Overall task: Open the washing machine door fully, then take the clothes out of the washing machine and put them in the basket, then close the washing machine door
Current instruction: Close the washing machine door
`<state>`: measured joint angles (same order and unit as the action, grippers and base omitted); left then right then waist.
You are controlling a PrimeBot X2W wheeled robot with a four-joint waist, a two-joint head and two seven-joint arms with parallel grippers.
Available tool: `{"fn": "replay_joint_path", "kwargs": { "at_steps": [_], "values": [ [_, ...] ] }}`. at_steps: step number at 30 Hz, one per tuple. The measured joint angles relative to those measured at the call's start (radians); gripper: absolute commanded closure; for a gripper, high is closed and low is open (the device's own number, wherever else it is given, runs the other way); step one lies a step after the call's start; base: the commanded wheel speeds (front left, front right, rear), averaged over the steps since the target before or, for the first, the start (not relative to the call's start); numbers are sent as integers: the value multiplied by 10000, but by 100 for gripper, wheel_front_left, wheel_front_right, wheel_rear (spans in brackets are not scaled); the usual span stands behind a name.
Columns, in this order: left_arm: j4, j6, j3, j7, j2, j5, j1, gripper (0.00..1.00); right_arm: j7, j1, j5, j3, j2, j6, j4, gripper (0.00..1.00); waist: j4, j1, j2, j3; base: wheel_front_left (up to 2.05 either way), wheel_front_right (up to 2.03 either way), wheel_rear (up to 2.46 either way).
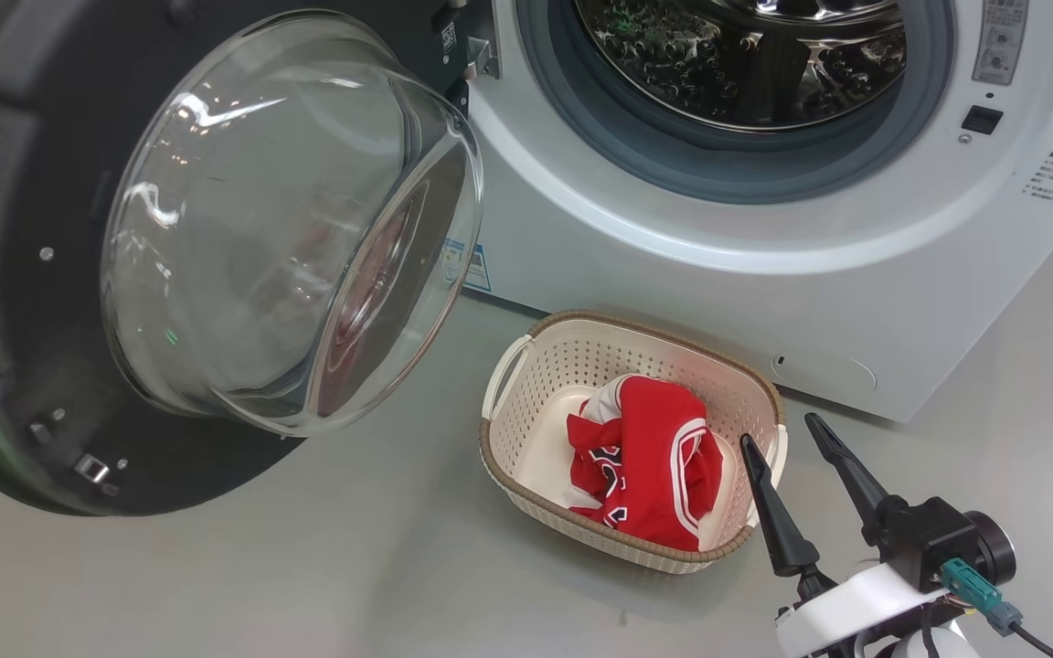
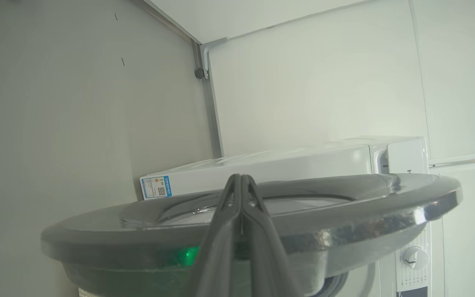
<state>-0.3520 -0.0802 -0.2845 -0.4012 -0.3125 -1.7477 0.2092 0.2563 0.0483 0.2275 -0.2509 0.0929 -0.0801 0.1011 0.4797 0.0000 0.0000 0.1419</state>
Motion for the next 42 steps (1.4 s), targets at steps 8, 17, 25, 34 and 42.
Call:
{"fn": "replay_joint_path", "kwargs": {
  "at_steps": [8,17,25,34,42],
  "values": [
    [265,-236,491,-1344,293,-652,-77,100,0,0,0,-4,2,0,4,0,44,0,0,-29,0,0,0],
    [955,-401,673,-2456,466,-1120,-746,100,-46,-4,0,-84,-4,0,2,0,-62,0,0,15,0,0,0],
    [2257,-405,984,-3300,1087,-1446,-1430,100,-44,-129,0,-73,-2,4,-90,0,-361,0,0,212,0,0,0],
    [3716,-405,1264,-4002,1584,-1457,-1793,100,-44,-363,0,-69,-2,6,-197,0,-787,0,0,554,0,0,0],
    [4562,-405,1423,-4374,1925,-1409,-2005,100,-44,-687,0,-69,-12,6,-205,0,-1306,0,0,821,0,0,0]
  ]
}}
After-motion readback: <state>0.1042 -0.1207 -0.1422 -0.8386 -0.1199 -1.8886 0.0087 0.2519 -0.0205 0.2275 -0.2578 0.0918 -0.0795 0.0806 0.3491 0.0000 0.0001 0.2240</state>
